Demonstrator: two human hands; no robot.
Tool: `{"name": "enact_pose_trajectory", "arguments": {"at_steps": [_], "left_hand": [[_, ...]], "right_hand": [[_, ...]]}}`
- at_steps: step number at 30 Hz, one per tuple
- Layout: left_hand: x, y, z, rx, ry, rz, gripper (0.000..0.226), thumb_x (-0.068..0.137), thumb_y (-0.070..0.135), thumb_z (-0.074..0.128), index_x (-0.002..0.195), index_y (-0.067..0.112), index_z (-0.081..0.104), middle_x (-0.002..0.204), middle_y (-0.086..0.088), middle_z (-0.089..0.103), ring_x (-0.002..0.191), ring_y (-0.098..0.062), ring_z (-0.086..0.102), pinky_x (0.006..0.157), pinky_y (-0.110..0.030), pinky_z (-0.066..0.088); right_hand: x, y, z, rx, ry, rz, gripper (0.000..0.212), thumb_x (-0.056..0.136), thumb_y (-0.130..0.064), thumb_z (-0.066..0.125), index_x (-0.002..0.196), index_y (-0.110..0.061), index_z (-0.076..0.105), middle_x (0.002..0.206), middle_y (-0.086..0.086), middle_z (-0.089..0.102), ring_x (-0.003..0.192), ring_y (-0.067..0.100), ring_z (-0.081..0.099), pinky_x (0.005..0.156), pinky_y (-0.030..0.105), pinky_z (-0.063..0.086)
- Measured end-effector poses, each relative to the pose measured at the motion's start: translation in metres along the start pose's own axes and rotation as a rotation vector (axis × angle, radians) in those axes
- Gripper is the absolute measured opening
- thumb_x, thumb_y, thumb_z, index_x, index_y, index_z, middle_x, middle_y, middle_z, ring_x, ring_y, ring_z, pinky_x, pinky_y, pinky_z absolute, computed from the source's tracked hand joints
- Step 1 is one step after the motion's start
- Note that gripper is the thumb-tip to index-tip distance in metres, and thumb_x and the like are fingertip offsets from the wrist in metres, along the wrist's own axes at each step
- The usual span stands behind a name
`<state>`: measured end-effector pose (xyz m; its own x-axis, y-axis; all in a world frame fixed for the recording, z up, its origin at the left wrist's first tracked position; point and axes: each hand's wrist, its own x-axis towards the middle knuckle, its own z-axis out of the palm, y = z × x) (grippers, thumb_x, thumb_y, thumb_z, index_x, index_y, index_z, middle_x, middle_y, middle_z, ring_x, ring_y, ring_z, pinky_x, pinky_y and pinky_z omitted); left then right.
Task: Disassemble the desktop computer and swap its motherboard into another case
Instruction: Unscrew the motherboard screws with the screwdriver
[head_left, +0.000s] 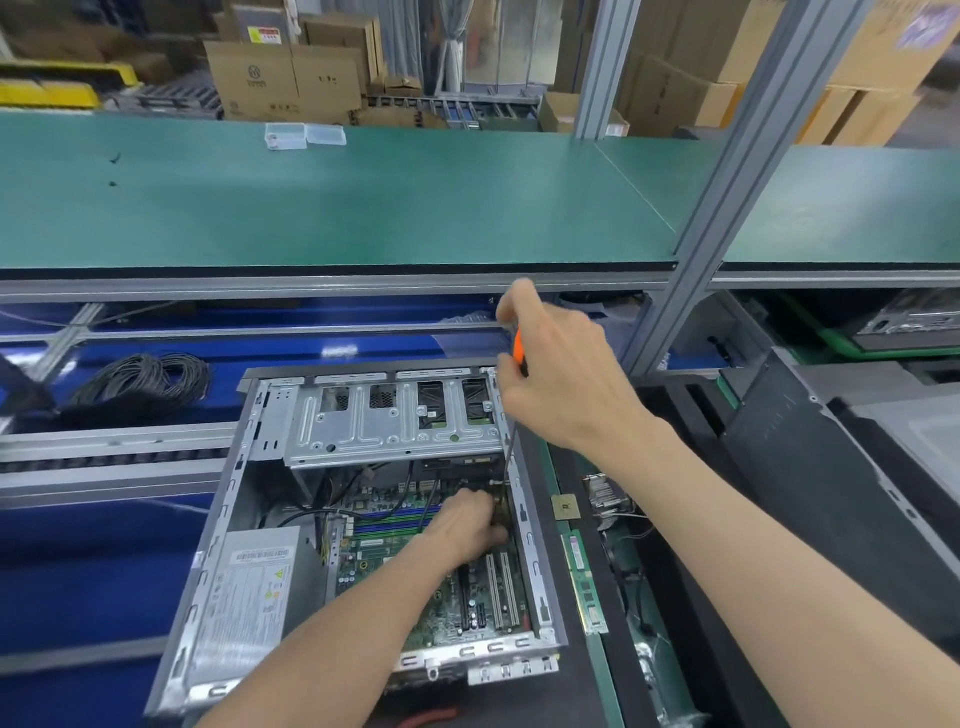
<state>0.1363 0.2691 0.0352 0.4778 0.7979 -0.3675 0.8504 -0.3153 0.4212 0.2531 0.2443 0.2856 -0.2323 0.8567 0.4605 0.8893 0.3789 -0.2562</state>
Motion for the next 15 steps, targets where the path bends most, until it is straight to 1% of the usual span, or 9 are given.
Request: {"name": "enact_pose_trajectory", "arguments": {"at_steps": [2, 3, 4, 5, 7, 10, 11, 13, 15], "left_hand": [[-0.010, -0.006, -0.006, -0.035, -0.057, -0.018, 0.041, 0.095, 0.033, 0.065, 0.066, 0.013, 0.044, 0.068, 0.000, 0.052, 0.056, -0.015, 0.051, 0.050, -0.024, 0.039], [-0.016, -0.009, -0.010, -0.095, -0.080, -0.027, 0.041, 0.098, 0.032, 0.061, 0.064, 0.015, 0.044, 0.062, 0.003, 0.049, 0.050, -0.011, 0.049, 0.045, -0.022, 0.036], [-0.023, -0.012, -0.014, -0.206, -0.097, -0.046, 0.042, 0.101, 0.029, 0.056, 0.063, 0.015, 0.043, 0.055, 0.005, 0.045, 0.044, -0.009, 0.045, 0.042, -0.020, 0.033], [-0.030, -0.015, -0.019, -0.357, -0.106, -0.078, 0.042, 0.102, 0.027, 0.051, 0.063, 0.016, 0.042, 0.050, 0.008, 0.040, 0.038, -0.009, 0.039, 0.041, -0.022, 0.032], [-0.043, -0.020, -0.029, -0.721, -0.100, -0.167, 0.038, 0.102, 0.023, 0.047, 0.065, 0.017, 0.041, 0.046, 0.008, 0.032, 0.036, -0.012, 0.030, 0.038, -0.022, 0.026], [-0.059, -0.025, -0.042, -1.243, -0.093, -0.286, 0.035, 0.101, 0.017, 0.042, 0.066, 0.018, 0.044, 0.053, 0.006, 0.027, 0.042, -0.010, 0.017, 0.033, -0.020, 0.017], [-0.064, -0.028, -0.045, -1.395, -0.099, -0.290, 0.037, 0.099, 0.015, 0.041, 0.063, 0.019, 0.044, 0.055, 0.006, 0.024, 0.044, -0.009, 0.014, 0.033, -0.019, 0.014], [-0.073, -0.033, -0.050, -1.672, -0.129, -0.223, 0.035, 0.092, 0.012, 0.041, 0.058, 0.019, 0.044, 0.056, 0.006, 0.022, 0.044, -0.008, 0.011, 0.032, -0.018, 0.011], [-0.080, -0.037, -0.053, -1.874, -0.155, -0.123, 0.028, 0.084, 0.015, 0.041, 0.057, 0.015, 0.043, 0.054, 0.006, 0.023, 0.043, -0.006, 0.012, 0.031, -0.015, 0.015]], "right_hand": [[0.005, -0.001, -0.002, 0.002, 0.027, 0.005, 0.029, 0.083, -0.010, 0.055, 0.103, -0.019, 0.037, 0.071, -0.002, 0.050, 0.065, 0.029, 0.051, 0.058, 0.036, 0.033], [0.006, -0.001, -0.002, 0.003, 0.025, 0.006, 0.029, 0.083, -0.010, 0.056, 0.103, -0.019, 0.037, 0.071, -0.002, 0.050, 0.065, 0.030, 0.052, 0.058, 0.036, 0.035], [0.007, -0.002, 0.000, 0.000, 0.018, 0.009, 0.029, 0.083, -0.010, 0.056, 0.104, -0.019, 0.037, 0.071, -0.002, 0.050, 0.066, 0.031, 0.052, 0.059, 0.037, 0.038], [0.007, -0.002, 0.002, -0.001, 0.009, 0.013, 0.028, 0.083, -0.010, 0.055, 0.104, -0.018, 0.038, 0.070, -0.001, 0.050, 0.066, 0.031, 0.051, 0.060, 0.038, 0.040], [0.006, -0.004, 0.008, 0.007, -0.010, 0.018, 0.027, 0.083, -0.010, 0.055, 0.104, -0.017, 0.039, 0.068, -0.002, 0.048, 0.065, 0.030, 0.050, 0.060, 0.038, 0.039], [0.007, -0.007, 0.018, 0.017, -0.020, 0.027, 0.028, 0.082, -0.009, 0.055, 0.104, -0.017, 0.040, 0.063, -0.004, 0.046, 0.062, 0.028, 0.048, 0.058, 0.037, 0.035], [0.008, -0.008, 0.021, 0.015, -0.015, 0.023, 0.028, 0.081, -0.009, 0.056, 0.104, -0.018, 0.040, 0.062, -0.004, 0.045, 0.061, 0.027, 0.047, 0.057, 0.037, 0.035], [0.010, -0.010, 0.025, 0.013, -0.004, 0.007, 0.028, 0.080, -0.009, 0.056, 0.102, -0.018, 0.041, 0.058, -0.006, 0.043, 0.058, 0.025, 0.046, 0.057, 0.037, 0.034], [0.013, -0.013, 0.028, 0.019, -0.002, -0.002, 0.028, 0.081, -0.010, 0.057, 0.102, -0.018, 0.041, 0.057, -0.007, 0.042, 0.058, 0.026, 0.046, 0.058, 0.037, 0.033]]}}
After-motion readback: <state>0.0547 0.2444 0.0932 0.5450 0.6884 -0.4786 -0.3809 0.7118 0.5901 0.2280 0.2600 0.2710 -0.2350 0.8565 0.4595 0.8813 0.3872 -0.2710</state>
